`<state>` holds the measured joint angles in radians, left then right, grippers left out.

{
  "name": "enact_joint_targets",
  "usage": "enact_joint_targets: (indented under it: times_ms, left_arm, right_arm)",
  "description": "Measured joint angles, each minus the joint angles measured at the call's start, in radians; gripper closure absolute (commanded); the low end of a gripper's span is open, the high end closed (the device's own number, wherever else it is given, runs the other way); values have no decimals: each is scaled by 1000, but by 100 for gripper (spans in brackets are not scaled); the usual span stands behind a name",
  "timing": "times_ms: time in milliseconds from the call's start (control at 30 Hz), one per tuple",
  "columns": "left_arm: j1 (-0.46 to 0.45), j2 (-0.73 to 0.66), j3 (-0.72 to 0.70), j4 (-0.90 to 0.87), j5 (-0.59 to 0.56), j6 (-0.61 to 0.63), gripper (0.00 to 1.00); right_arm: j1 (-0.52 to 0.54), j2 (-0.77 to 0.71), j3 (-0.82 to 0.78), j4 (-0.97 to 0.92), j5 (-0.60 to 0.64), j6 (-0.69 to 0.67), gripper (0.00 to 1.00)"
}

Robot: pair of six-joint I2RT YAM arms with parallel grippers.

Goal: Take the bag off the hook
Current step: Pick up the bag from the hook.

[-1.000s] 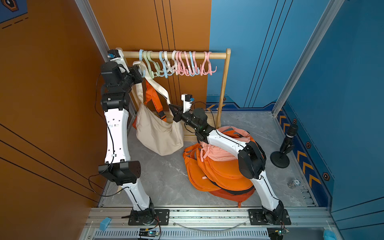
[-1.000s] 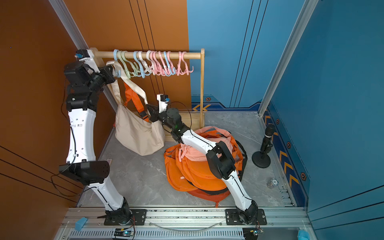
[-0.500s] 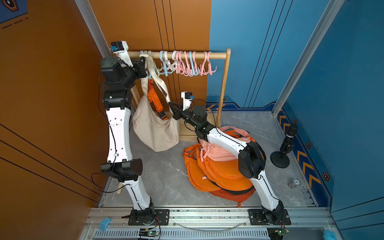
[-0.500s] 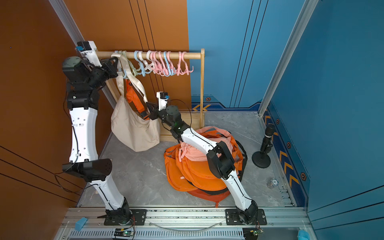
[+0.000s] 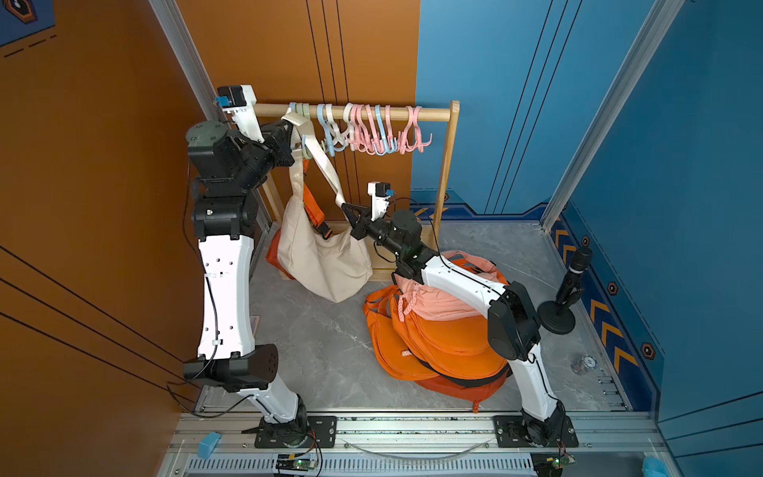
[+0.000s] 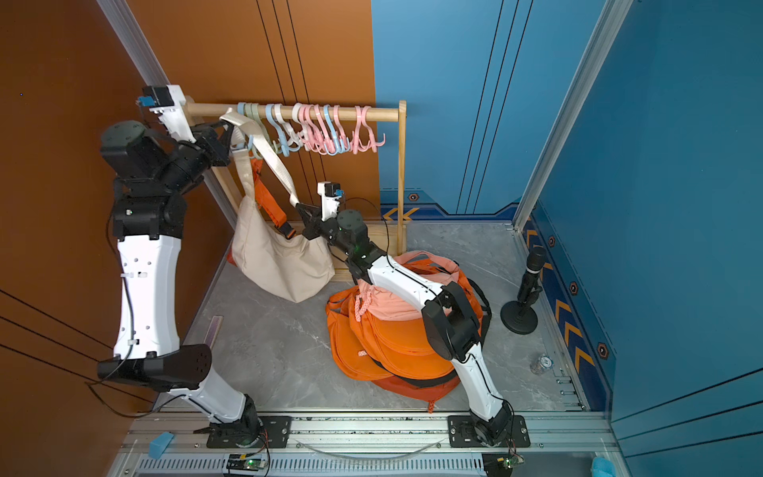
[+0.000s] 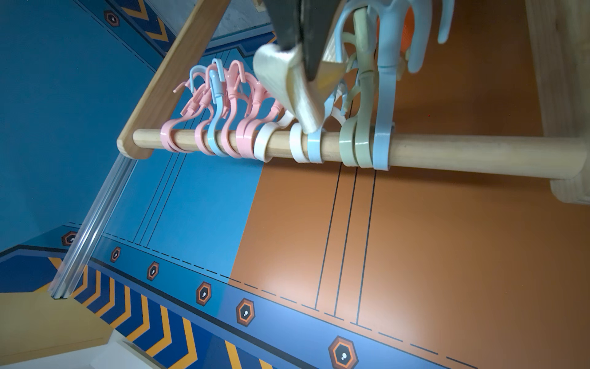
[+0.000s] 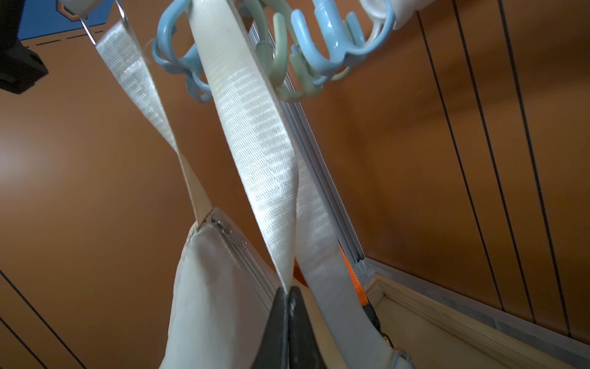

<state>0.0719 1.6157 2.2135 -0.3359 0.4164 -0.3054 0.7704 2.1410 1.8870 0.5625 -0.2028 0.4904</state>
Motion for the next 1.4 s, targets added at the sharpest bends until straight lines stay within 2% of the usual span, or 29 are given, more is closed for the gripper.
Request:
enact_joint_targets:
  times_ms: [133, 267, 400, 733, 900, 1167, 1400]
  left_arm:
    - [-2, -43, -65, 24, -4, 10, 100]
    - [-1, -28, -57, 32, -9, 14, 100]
    - [-1, 43, 23, 29, -14, 18, 100]
    - [-9, 249, 240, 3, -15, 17, 100]
    - [-14, 289, 290, 1, -14, 16, 100]
    - [-16, 241, 267, -13, -2, 6, 100]
    - [-54, 35, 92, -2, 0, 28, 100]
  right_arm:
    - [0, -48, -49, 18, 14, -8, 100]
    - [0, -58, -59, 21, 24, -19, 100]
    - [0, -48, -36, 0, 24, -22, 100]
    - [-22, 72, 159, -77, 23, -22, 100]
    - [-46, 96, 198, -111, 23, -22, 100]
    - [-56, 69, 154, -116, 23, -37, 100]
    - [-36, -78, 36, -123, 23, -87, 100]
